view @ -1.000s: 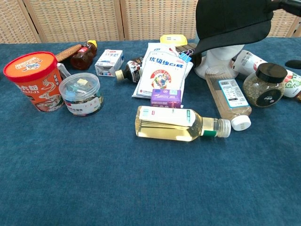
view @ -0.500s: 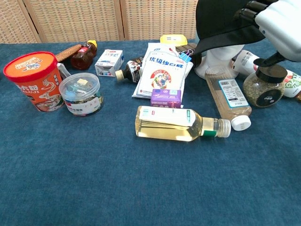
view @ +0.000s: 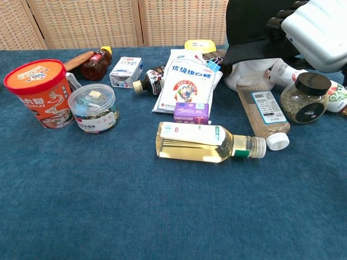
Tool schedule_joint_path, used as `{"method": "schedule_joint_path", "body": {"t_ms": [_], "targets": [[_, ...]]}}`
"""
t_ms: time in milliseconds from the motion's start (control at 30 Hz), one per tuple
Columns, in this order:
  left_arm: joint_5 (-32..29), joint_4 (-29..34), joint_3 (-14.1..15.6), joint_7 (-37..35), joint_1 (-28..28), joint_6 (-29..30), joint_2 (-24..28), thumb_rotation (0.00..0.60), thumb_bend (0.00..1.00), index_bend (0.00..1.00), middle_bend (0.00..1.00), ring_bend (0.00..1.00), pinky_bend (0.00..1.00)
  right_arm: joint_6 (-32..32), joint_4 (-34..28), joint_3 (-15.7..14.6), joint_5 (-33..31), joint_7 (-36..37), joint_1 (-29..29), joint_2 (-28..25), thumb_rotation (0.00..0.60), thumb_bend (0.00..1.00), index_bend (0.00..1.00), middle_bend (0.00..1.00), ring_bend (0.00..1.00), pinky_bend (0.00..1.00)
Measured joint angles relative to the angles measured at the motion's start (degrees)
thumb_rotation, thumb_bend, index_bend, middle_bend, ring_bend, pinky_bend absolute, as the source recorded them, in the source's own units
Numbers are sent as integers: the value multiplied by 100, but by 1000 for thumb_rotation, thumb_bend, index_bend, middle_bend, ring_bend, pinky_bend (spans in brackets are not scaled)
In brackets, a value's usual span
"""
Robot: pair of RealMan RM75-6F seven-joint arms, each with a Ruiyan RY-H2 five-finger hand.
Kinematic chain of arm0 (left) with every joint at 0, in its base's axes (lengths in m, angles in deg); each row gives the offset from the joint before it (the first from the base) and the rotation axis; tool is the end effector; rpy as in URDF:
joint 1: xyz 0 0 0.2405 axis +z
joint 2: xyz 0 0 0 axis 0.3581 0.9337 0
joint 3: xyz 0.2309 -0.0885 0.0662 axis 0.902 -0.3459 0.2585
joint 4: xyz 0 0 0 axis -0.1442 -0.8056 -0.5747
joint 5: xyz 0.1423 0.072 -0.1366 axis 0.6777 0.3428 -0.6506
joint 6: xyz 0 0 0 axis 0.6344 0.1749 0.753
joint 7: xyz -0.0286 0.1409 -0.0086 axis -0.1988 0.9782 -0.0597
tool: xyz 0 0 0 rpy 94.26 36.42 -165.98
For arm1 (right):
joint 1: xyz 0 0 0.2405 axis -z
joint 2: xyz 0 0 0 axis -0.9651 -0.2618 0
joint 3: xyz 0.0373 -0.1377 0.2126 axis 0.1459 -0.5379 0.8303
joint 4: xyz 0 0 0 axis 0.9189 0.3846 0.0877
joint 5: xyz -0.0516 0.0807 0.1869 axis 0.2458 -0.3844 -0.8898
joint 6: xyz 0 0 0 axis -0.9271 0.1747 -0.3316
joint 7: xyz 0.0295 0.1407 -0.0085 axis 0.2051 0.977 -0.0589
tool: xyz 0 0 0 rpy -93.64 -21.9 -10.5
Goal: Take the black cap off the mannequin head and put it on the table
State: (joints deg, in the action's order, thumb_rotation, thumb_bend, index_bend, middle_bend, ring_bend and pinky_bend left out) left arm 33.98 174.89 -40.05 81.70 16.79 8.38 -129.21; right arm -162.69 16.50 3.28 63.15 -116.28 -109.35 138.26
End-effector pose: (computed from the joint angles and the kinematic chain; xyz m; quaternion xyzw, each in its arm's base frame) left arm -0.2916 0.1774 0.1974 -0.5851 -0.3899 -0.3637 0.6110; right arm -0.1904 -0.3422 0.0169 0.6664 0.0558 0.4080 0.6216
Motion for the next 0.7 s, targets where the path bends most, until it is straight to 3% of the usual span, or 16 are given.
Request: {"method": "schedule_joint_path", "body": {"t_ms": [133,333,533,700], "targets": [[-12,12,9,10,-24,-61,8,600,139,0,0,0,48,-399,244,-71,156,510,-83,59,600,499,689,725,726,848],[4,25,38,28,-35,-88,10,600,138,0,0,0,47,-949,1050,-107,292,1210,-368,219,600,502,698,736,739,869],[-35,30,31,2,-45,-109,22,600,138,0,0,0,48,-1037,1293,32,224,1243,-853,188,600,500,702,741,746,871],[-106,37,2,-66,-68,-153,55,600,137,0,0,0,48,-746,1408,184,63,1029,-1262,-35,600,500,709,744,754,874]]}}
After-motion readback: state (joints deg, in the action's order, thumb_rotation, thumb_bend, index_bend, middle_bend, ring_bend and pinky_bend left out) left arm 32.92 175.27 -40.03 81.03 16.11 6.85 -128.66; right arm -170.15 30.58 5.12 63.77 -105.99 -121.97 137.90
